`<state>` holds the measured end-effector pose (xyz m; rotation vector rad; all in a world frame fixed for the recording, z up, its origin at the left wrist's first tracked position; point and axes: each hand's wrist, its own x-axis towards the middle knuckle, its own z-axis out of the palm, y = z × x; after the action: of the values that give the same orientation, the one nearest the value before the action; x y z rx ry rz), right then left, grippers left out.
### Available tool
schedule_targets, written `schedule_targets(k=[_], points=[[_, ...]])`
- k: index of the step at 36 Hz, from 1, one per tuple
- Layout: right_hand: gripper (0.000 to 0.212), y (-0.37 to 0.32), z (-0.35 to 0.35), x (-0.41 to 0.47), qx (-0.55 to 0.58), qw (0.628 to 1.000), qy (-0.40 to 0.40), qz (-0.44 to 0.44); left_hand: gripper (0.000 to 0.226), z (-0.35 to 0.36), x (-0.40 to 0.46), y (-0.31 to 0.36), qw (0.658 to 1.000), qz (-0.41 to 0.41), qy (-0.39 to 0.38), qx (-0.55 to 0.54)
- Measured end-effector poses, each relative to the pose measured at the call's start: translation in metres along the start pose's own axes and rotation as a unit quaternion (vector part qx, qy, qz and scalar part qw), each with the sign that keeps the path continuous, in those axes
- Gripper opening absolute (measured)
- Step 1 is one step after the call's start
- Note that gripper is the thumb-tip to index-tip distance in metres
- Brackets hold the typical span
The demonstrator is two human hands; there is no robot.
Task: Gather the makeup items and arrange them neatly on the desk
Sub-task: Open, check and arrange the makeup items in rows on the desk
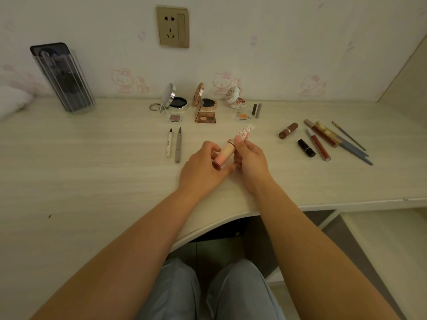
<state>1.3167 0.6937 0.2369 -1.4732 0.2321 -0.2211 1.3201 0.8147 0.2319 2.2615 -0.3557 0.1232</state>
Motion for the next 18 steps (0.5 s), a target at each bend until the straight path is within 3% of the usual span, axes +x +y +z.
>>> schedule_targets(k=[3, 6, 10, 18], points=[[0.027, 0.0006, -0.0002, 0.0006, 0.031, 0.999, -0.001, -0.005, 0.033, 0.0000, 0.0009, -0.0014, 0.999, -0.008, 0.031, -0.011], [0.030, 0.0002, -0.0004, 0.0002, 0.044, 0.999, 0.007, -0.008, 0.021, -0.0003, 0.0014, -0.0031, 0.999, -0.019, 0.007, -0.026], [0.032, 0.0009, -0.0010, 0.0011, 0.072, 0.997, 0.016, -0.005, 0.035, -0.0006, -0.0002, -0.0009, 0.999, -0.001, 0.006, -0.049], [0.028, 0.0035, 0.0002, 0.0019, 0.070, 0.997, 0.022, -0.005, 0.032, 0.0044, 0.0037, -0.0039, 0.997, 0.009, 0.076, -0.001]])
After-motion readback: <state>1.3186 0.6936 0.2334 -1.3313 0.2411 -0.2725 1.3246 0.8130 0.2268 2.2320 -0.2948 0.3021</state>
